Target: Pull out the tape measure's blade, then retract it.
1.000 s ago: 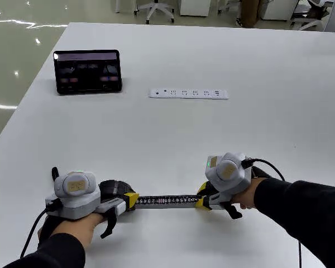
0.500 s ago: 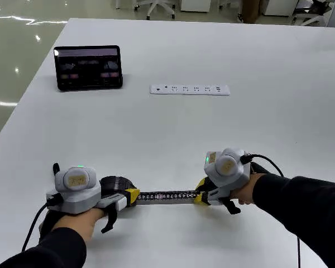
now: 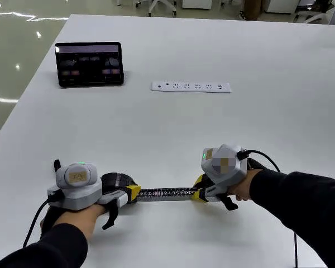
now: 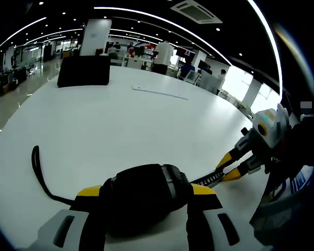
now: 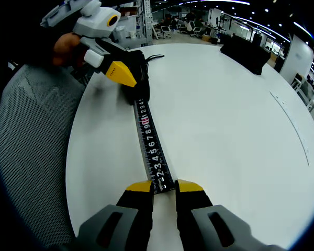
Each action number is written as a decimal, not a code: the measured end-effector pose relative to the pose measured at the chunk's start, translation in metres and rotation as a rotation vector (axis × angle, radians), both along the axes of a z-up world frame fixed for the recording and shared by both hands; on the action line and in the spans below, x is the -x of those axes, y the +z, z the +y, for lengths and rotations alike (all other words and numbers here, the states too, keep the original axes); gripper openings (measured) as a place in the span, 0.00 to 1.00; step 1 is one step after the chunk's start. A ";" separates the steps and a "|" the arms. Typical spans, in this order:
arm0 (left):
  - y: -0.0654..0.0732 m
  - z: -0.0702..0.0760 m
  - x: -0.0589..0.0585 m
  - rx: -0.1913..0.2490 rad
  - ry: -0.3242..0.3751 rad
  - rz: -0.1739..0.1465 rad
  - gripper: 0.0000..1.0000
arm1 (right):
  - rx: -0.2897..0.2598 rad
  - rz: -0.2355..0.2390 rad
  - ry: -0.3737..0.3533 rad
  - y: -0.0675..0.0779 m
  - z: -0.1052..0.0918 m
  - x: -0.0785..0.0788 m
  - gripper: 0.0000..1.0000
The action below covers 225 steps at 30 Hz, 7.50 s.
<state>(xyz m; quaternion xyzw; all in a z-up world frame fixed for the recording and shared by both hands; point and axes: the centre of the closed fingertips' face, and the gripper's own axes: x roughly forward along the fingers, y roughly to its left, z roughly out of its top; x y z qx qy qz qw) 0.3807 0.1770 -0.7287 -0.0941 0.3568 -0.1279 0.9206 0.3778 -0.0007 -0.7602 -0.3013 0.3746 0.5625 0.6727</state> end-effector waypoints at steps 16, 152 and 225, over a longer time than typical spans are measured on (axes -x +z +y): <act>0.000 -0.001 0.000 0.000 0.000 0.000 0.58 | -0.012 0.002 0.001 0.000 0.007 0.000 0.12; -0.002 0.000 -0.002 -0.110 -0.056 -0.068 0.57 | -0.152 -0.022 0.066 0.002 0.057 0.010 0.12; -0.001 0.001 -0.002 -0.096 -0.051 -0.061 0.58 | -0.178 -0.033 0.130 0.002 0.092 0.012 0.11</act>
